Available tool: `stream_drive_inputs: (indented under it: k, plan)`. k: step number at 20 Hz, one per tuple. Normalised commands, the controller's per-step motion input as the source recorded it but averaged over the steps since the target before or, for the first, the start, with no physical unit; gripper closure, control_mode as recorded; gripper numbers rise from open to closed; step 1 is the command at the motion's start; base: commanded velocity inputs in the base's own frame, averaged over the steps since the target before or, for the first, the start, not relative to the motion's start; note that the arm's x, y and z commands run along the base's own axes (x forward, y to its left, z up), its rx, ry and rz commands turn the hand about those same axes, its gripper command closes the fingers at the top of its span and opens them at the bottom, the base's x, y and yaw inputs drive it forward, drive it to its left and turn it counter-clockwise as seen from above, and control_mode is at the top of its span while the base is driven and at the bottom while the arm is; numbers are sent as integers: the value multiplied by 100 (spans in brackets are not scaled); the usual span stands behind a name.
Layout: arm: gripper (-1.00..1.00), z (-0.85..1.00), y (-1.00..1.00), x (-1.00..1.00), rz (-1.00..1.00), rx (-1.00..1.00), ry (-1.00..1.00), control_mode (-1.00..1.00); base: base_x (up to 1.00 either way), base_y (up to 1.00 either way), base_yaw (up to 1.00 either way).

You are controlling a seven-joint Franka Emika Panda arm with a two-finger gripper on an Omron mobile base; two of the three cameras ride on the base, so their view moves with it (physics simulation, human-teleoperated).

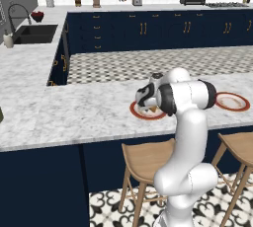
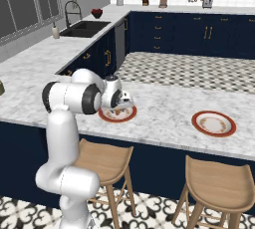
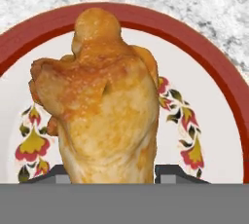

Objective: Pick the chicken drumstick and potato from their plates and place them in the bowl. Then put the bowl in the fridge.

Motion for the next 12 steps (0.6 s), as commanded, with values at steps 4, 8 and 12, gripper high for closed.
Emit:
stream_drive_inputs:
  k: [4, 8, 12]
  plan:
    - [100, 77, 0, -82, -3, 1, -15, -100, 0, 0, 0]
    - [100, 95, 0, -100, -16, 4, -21, -100, 0, 0, 0]
    - [100, 100, 0, -93, -21, 2, -3, -100, 0, 0, 0]
